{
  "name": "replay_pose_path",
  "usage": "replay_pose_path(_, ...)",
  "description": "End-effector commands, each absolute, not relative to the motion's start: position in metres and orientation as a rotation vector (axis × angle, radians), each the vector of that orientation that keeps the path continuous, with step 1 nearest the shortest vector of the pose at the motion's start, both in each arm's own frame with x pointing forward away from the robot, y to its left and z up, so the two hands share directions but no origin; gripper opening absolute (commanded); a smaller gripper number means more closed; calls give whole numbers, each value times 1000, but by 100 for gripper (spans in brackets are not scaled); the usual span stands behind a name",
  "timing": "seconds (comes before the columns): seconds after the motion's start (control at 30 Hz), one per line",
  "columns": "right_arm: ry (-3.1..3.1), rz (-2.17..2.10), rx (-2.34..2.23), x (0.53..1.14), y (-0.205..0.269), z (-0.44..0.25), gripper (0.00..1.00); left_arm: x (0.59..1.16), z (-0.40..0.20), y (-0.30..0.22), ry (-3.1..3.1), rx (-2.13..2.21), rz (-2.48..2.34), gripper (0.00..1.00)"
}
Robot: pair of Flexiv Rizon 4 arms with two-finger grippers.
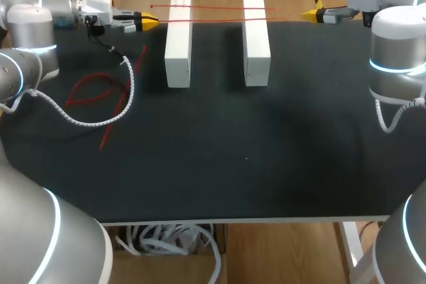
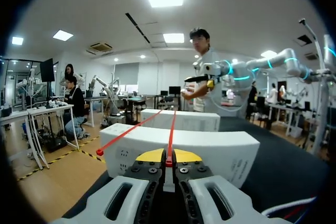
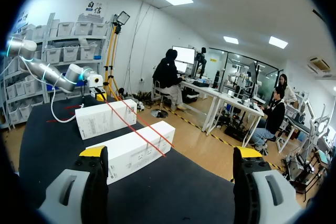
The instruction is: Grab the tape and strap the tape.
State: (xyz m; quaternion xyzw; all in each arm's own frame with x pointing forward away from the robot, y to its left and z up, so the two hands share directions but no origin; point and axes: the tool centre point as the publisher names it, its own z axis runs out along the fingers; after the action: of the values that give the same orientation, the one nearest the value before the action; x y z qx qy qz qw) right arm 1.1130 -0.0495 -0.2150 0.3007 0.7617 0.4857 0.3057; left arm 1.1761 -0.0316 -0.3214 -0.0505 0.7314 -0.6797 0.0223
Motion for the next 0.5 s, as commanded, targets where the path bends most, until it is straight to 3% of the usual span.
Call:
replay_pose_path(0.03, 2017, 1287, 795, 1113, -50, -215, 100, 1171, -307, -30, 2332, -130, -2095, 0)
replay_pose_path(0.5, 2017, 1287, 795, 1113, -50, -215, 100, 1139, -230, -48, 2264, -88, -2235, 0)
